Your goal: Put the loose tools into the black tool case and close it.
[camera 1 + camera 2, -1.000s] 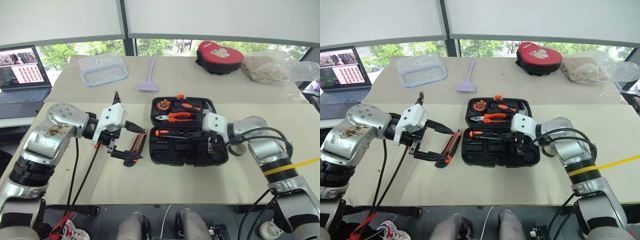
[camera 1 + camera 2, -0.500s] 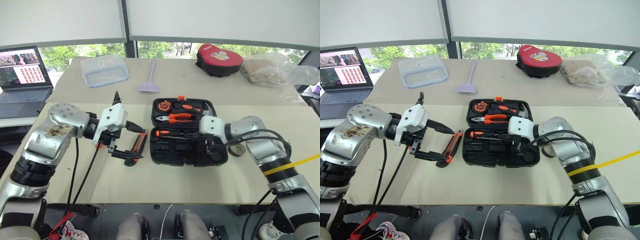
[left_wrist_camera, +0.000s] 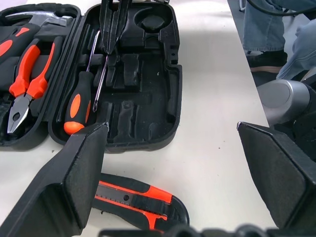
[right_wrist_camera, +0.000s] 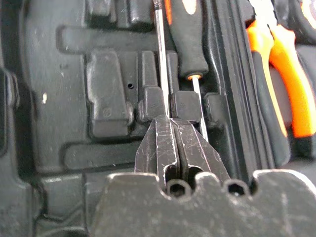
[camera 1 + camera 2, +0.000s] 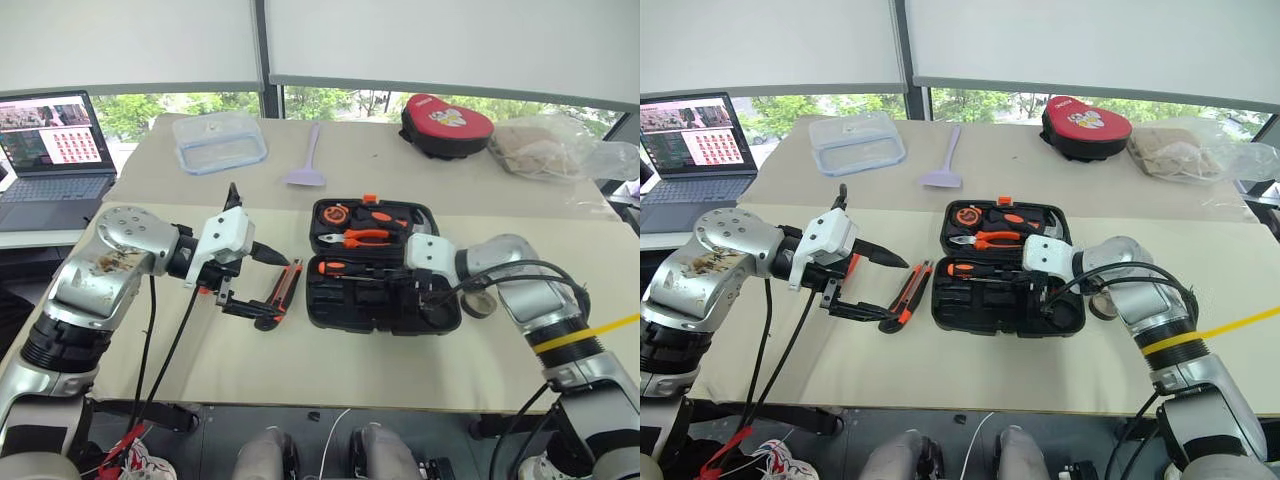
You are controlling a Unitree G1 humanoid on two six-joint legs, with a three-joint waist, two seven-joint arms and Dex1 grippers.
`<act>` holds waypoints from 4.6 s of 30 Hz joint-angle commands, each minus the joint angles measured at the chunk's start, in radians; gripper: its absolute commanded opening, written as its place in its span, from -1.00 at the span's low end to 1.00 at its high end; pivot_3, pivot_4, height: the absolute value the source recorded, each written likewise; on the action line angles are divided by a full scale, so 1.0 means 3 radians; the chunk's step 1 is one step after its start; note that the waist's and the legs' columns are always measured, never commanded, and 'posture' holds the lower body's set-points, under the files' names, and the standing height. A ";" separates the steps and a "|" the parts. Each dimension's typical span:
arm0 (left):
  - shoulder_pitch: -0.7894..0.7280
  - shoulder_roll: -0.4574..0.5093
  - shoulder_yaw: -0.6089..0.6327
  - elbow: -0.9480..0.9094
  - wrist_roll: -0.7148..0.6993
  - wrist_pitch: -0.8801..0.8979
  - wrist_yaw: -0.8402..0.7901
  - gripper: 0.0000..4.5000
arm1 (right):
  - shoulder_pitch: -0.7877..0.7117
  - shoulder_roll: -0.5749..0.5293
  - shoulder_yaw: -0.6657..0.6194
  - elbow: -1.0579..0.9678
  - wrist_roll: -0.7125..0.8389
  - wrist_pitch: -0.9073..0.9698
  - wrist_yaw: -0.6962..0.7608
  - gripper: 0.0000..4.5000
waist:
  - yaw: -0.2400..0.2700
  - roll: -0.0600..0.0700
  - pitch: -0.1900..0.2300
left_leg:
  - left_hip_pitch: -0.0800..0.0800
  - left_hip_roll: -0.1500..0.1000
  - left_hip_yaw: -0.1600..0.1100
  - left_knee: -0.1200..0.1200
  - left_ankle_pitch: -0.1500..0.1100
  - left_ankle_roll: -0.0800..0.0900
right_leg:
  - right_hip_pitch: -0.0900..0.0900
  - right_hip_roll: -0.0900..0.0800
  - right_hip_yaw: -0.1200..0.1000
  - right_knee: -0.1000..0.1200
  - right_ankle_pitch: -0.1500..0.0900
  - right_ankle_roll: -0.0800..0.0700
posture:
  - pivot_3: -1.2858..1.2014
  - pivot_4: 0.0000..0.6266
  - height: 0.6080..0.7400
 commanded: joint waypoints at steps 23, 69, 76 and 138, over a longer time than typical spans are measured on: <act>0.2336 0.0453 0.2238 -0.1203 -0.0209 0.2221 0.2011 1.00 | 0.0377 -0.0613 -0.1295 -0.2095 0.2403 0.1638 0.0249 0.99 | 0.0041 0.0020 0.0022 | -0.0042 -0.0001 -0.0001 -0.0014 -0.0018 -0.0033 | -0.0051 -0.0023 -0.0013 0.0000 -0.0003 -0.0009 | 0.03 -0.52 0.87; -0.1690 -0.0363 -0.0967 0.1700 0.0959 -0.0330 -0.0071 -0.82 | 0.2155 -0.1085 -0.2082 -0.2716 0.2325 0.1480 -0.0660 1.00 | 0.0071 0.0002 0.0031 | -0.0078 0.0002 -0.0009 0.0031 -0.0007 -0.0004 | -0.0061 0.0013 -0.0023 0.0003 0.0000 -0.0002 | 0.03 -0.52 0.87; -0.1892 -0.1091 -0.1340 0.1819 0.1227 -0.0332 -0.0256 -0.82 | 0.2274 -0.1037 -0.2146 -0.2689 0.2254 0.1462 -0.0702 1.00 | 0.0042 0.0001 0.0031 | -0.0073 0.0004 -0.0015 0.0039 -0.0009 0.0000 | -0.0050 0.0018 -0.0020 0.0003 0.0001 0.0001 | 0.03 -0.52 0.87; -0.0667 -0.1935 -0.0384 0.1768 0.1090 -0.0484 0.0723 -0.99 | 0.2306 -0.0864 -0.2209 -0.2726 0.2285 0.1542 -0.0946 1.00 | 0.0059 0.0004 0.0029 | -0.0088 -0.0005 -0.0069 0.0068 -0.0017 0.0019 | -0.0023 0.0000 -0.0056 -0.0002 0.0003 0.0010 | 0.03 -0.52 0.87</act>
